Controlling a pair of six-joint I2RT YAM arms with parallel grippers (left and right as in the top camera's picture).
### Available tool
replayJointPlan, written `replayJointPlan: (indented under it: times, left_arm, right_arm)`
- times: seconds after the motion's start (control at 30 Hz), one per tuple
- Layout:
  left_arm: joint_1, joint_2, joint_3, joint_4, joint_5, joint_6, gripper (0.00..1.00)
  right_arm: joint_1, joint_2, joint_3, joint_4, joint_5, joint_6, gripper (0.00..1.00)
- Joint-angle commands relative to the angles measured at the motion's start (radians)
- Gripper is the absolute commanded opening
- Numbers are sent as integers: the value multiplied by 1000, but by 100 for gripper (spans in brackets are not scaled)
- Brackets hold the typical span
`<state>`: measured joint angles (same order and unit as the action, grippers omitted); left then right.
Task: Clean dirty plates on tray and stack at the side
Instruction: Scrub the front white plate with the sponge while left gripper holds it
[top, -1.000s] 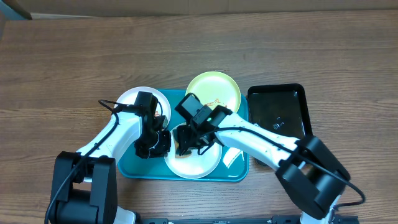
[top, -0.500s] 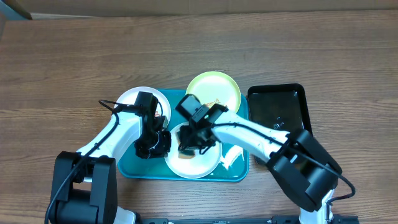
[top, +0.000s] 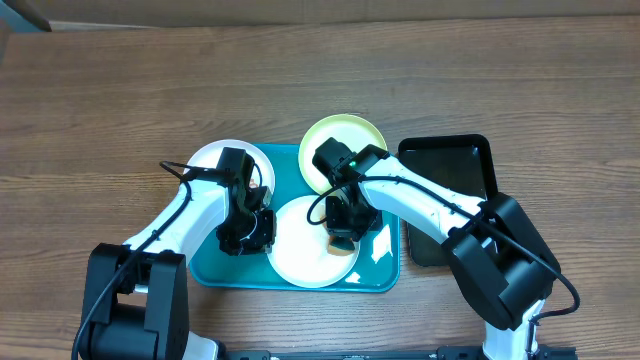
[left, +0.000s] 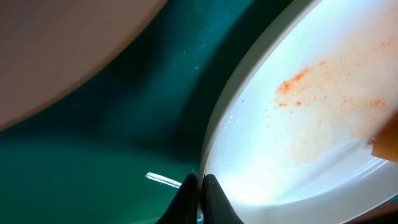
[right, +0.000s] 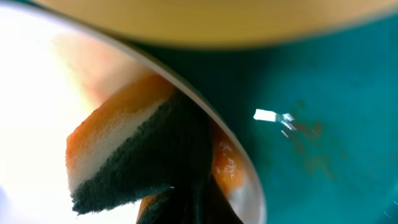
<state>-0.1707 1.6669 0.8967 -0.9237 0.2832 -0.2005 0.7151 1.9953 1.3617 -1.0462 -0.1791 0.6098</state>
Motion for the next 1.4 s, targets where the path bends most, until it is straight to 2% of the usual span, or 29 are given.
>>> replayJointPlan:
  times: [0.0, 0.1, 0.17, 0.3, 0.6, 0.77, 1.0, 1.17, 1.37]
  left_arm:
    - [-6, 9, -4, -17, -31, 13, 4]
    - [-6, 9, -4, -17, -28, 13, 4]
    - [-6, 9, -4, -17, -28, 13, 4]
    - [-6, 9, -4, -17, -27, 13, 4]
    - [-7, 9, -4, -10, -27, 13, 4]
    - [-6, 9, -4, -10, -27, 13, 4]
    - [-6, 9, -4, -13, -27, 13, 4]
    - [-6, 9, -4, -15, -28, 13, 4]
    - [-6, 9, -4, -14, -28, 13, 4]
  right_arm:
    - [-1, 29, -26, -39, 83, -60, 4]
    - [-2, 29, -26, 107, 46, -108, 4]
    - [5, 29, -26, 198, -43, -169, 4]
    - [29, 29, -26, 342, -211, -177, 4]
    - [130, 29, -26, 444, -260, -124, 4]
    - [167, 29, -26, 412, -227, -82, 4]
    - [101, 29, -26, 206, 127, -30, 4]
    - [-24, 28, -16, 126, 133, -36, 4]
    - [-63, 28, 22, 10, 136, -134, 4]
